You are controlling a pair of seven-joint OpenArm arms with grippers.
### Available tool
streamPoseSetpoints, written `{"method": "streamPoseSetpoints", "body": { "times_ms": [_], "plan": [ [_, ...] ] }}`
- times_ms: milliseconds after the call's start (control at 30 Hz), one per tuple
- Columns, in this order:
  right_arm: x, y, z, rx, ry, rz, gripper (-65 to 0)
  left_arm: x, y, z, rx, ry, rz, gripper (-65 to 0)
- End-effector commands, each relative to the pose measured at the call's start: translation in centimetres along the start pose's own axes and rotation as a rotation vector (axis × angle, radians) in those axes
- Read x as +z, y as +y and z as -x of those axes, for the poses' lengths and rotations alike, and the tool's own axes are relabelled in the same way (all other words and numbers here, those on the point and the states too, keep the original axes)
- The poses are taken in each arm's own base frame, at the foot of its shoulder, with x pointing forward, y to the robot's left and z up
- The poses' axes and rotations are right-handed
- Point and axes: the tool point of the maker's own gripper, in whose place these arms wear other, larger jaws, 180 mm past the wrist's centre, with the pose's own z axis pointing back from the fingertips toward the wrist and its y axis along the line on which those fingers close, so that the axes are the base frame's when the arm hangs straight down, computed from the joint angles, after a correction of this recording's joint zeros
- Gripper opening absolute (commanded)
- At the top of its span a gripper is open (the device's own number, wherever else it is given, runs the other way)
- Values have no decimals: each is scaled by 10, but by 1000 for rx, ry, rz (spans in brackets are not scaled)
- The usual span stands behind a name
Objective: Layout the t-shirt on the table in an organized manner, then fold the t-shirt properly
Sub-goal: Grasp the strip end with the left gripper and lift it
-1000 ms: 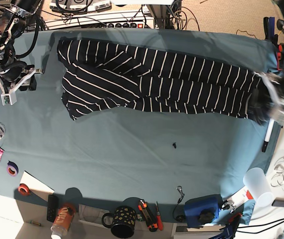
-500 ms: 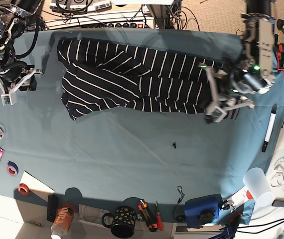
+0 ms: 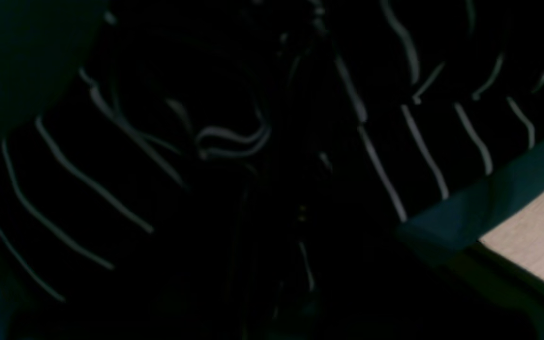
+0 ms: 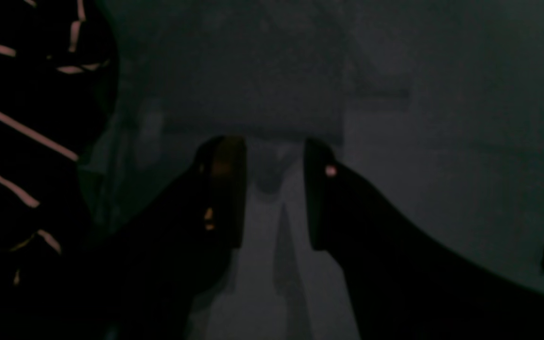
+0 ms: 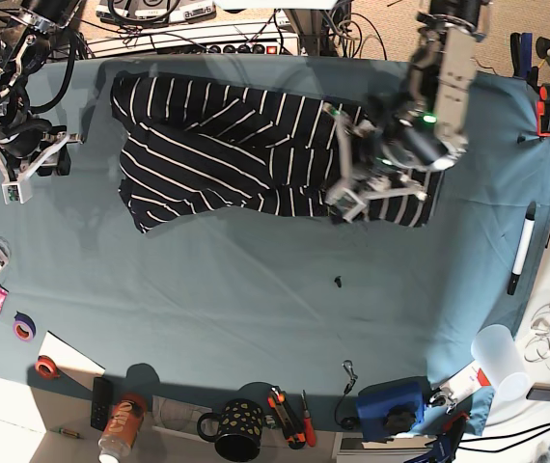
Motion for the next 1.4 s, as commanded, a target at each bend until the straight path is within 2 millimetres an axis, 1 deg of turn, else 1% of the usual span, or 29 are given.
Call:
{"method": "streamPoseSetpoints", "body": {
  "times_ms": [0,133,167,267,300,333,433,533,667,767,867,933,1000,1067,1100,1133,1200,1267,1300,1367],
  "plan": [
    [5,-6,-13,13,-39,13,-441,1,-2,-14,-13,-49,1,-650],
    [5,-6,-13,13,-38,14,-442,-2,-14,-16,-44,-46,25,-650],
    [5,-6,-13,13,-38,14,-442,-2,-17,-18,-50,-56,32,-634],
    [5,-6,-13,13,-39,14,-442,-2,-23,-32,-39,-118,43,-445],
    [5,-6,-13,14,-38,14,-442,-2,-23,-37,-11,-139,37,-401],
    [5,-6,-13,13,-39,14,-442,-2,-22,-41,20,-154,29,-375],
    [5,-6,-13,13,-40,13,-442,-2,-22,-51,61,-184,16,-366],
    [5,-6,-13,13,-39,14,-442,-2,-26,-55,70,-195,22,-366],
    [5,-6,-13,14,-41,14,-442,-1,-30,-57,78,-203,46,-366],
    [5,-5,-16,14,-55,13,-442,1,-40,-59,96,-208,102,-366],
    [6,-5,-20,16,-80,11,-442,13,-50,-72,97,-267,158,-366],
    [6,-3,-24,26,-104,1,-441,27,-59,-84,54,-330,192,-366],
    [7,1,-28,20,-125,-21,-441,41,-61,-92,3,-376,186,-366],
    [7,5,-31,7,-141,-45,-441,47,-54,-93,-26,-383,124,-366],
    [7,7,-32,1,-147,-55,-441,48,-46,-90,-25,-371,75,-366],
    [8,8,-34,-4,-154,-64,-441,47,-34,-85,3,-348,15,-367],
    [9,11,-36,-13,-166,-81,-441,43,-5,-70,63,-286,-122,-367],
    [9,13,-37,-20,-174,-95,-442,41,18,-53,105,-237,-224,-367],
    [9,14,-38,-23,-178,-101,-441,38,24,-47,119,-226,-241,-367],
    [10,16,-40,-28,-186,-111,-441,31,27,-38,133,-212,-233,-367]
  ]
}}
